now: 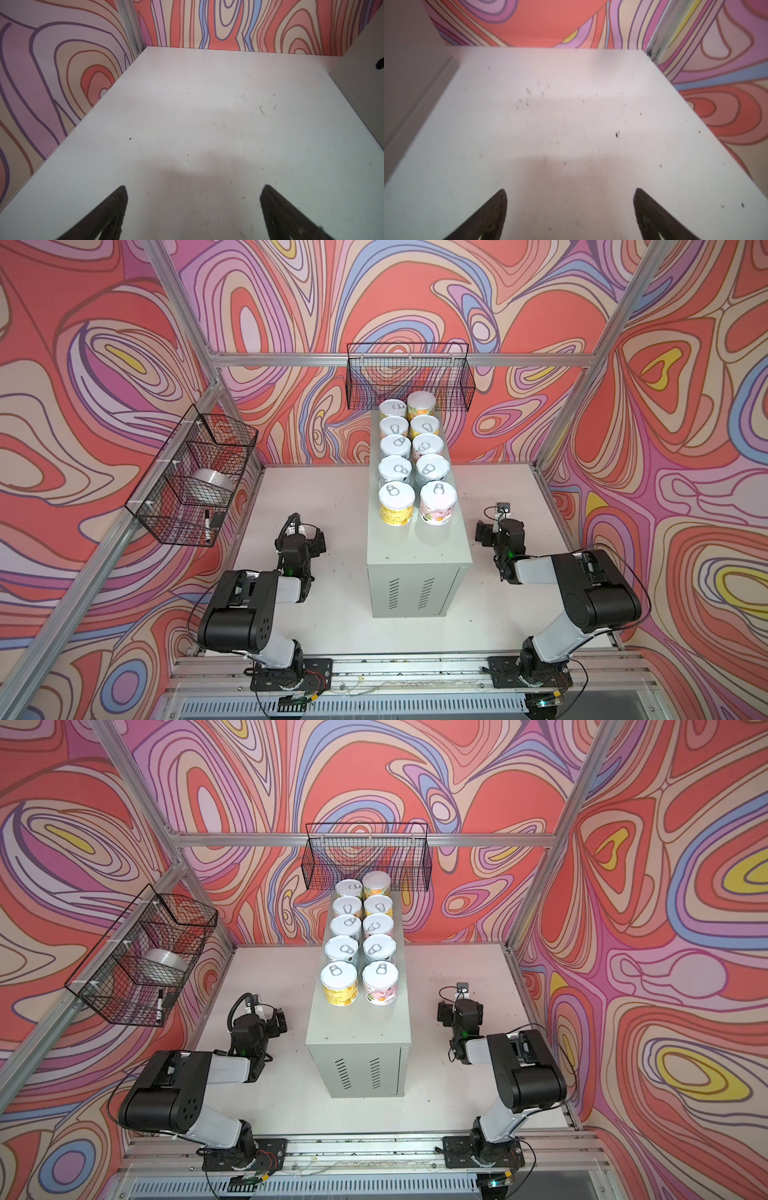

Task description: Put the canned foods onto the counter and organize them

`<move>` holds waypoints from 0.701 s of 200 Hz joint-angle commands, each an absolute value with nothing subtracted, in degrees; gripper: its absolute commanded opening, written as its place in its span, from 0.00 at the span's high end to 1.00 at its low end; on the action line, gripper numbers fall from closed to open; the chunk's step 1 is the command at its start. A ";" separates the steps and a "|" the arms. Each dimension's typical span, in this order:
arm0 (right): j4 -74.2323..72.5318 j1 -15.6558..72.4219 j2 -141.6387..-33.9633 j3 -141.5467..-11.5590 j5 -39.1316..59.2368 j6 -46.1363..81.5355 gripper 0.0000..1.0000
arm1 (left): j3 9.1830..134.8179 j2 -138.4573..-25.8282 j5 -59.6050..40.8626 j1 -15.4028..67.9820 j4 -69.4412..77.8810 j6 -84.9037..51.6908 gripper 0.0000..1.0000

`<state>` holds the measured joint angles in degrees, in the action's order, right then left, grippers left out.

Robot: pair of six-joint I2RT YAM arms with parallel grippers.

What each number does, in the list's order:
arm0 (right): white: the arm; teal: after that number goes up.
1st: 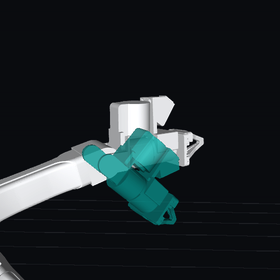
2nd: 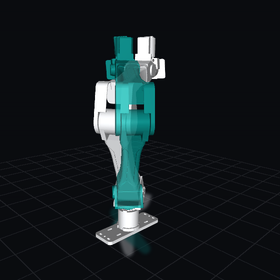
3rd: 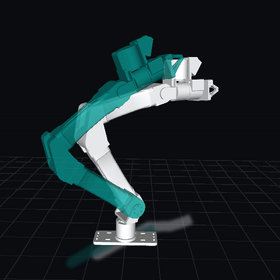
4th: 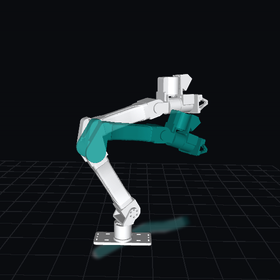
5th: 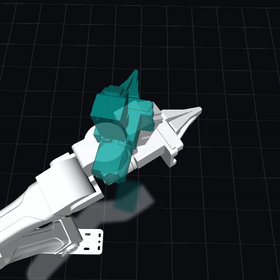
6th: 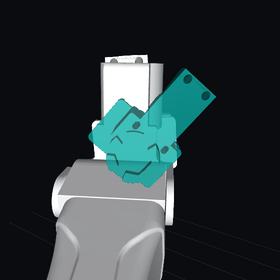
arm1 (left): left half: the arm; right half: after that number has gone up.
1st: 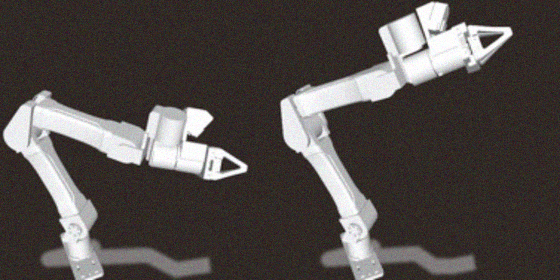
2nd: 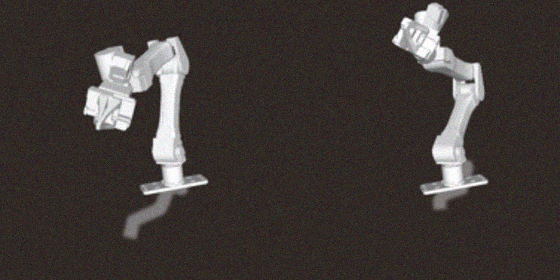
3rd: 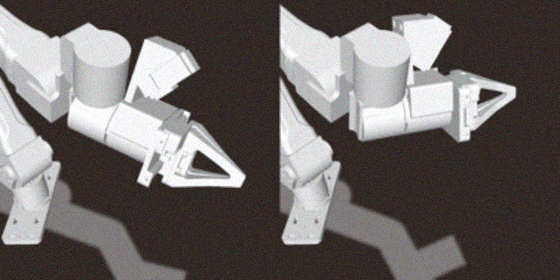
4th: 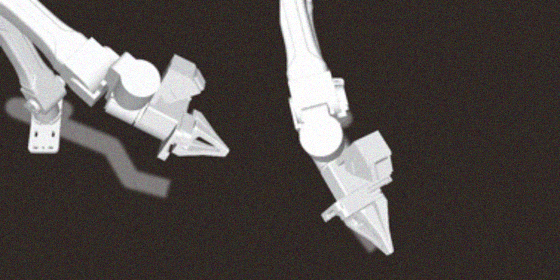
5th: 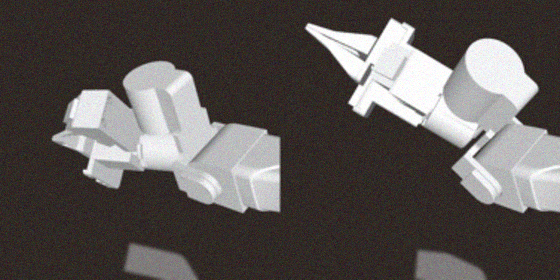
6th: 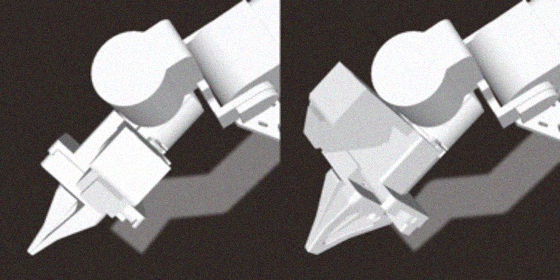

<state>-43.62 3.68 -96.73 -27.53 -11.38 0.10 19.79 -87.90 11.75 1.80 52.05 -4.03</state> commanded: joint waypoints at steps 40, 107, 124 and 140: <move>-54.09 0.44 -97.96 -27.01 -3.69 1.19 0.02 | 20.57 -87.95 11.05 1.49 52.18 -3.32 0.00; -54.01 0.44 -98.26 -27.29 -3.60 1.29 0.02 | 20.39 -88.24 11.07 1.49 53.10 -3.00 0.00; -53.39 0.45 -98.35 -27.55 -3.39 1.30 0.02 | 20.39 -88.24 11.07 1.54 53.08 -2.95 0.00; -52.46 0.35 -98.74 -28.33 -3.16 1.33 0.02 | 20.40 -88.25 11.06 1.52 53.00 -2.96 0.00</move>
<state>-52.97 0.75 -98.76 -26.63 -3.92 0.78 19.84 -87.94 11.53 1.80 51.83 -4.03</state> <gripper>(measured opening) 0.984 0.996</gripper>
